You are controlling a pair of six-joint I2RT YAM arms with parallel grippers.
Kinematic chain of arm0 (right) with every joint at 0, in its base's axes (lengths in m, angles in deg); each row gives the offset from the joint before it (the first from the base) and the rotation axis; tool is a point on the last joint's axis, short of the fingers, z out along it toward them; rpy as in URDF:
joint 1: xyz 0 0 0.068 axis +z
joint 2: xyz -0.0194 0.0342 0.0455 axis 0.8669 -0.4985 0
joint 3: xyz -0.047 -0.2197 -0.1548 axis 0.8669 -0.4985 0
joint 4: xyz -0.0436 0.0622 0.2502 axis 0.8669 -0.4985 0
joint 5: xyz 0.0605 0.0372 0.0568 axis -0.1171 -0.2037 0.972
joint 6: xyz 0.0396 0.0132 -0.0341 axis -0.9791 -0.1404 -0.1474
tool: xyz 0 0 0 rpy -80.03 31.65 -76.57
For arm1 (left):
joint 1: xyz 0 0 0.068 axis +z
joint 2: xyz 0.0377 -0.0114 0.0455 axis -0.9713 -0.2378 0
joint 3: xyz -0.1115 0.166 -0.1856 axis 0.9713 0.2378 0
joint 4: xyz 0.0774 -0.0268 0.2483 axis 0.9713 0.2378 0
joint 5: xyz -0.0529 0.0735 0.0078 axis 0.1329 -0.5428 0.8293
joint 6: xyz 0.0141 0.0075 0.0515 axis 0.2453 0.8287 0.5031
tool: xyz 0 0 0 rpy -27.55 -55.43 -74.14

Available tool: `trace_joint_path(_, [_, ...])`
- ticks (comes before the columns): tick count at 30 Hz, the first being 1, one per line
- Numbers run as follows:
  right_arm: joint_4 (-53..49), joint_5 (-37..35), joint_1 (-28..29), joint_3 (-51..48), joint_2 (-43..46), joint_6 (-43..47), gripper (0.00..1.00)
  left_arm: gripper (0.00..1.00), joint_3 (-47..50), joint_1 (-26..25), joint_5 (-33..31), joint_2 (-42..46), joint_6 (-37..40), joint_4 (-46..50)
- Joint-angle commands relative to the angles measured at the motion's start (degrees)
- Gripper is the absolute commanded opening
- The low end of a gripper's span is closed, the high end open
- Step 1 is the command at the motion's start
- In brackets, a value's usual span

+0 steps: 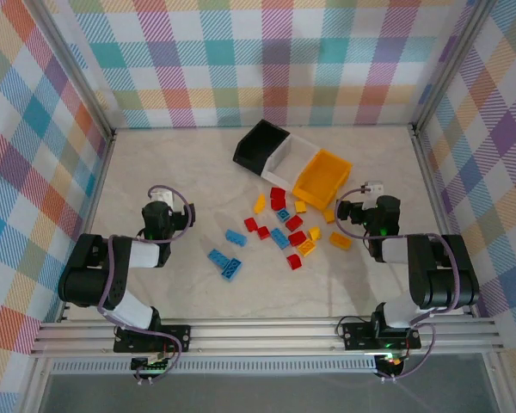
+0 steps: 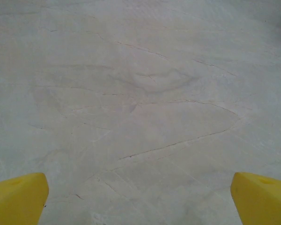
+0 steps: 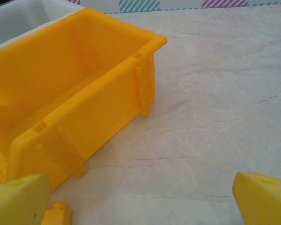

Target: Sort the legos into containers by color

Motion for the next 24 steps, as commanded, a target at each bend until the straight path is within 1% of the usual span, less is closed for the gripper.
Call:
trace_joint_path(1, [2.3,-0.2,-0.3,0.3,-0.5,-0.5,1.0,1.0,-0.9,0.4,0.6,-0.4,-0.8,-2.3])
trace_joint_path(24, [2.1,0.3,-0.5,0.4,-0.6,-0.8,1.0,1.0,-0.9,0.4,0.6,-0.3,-0.9,-2.3])
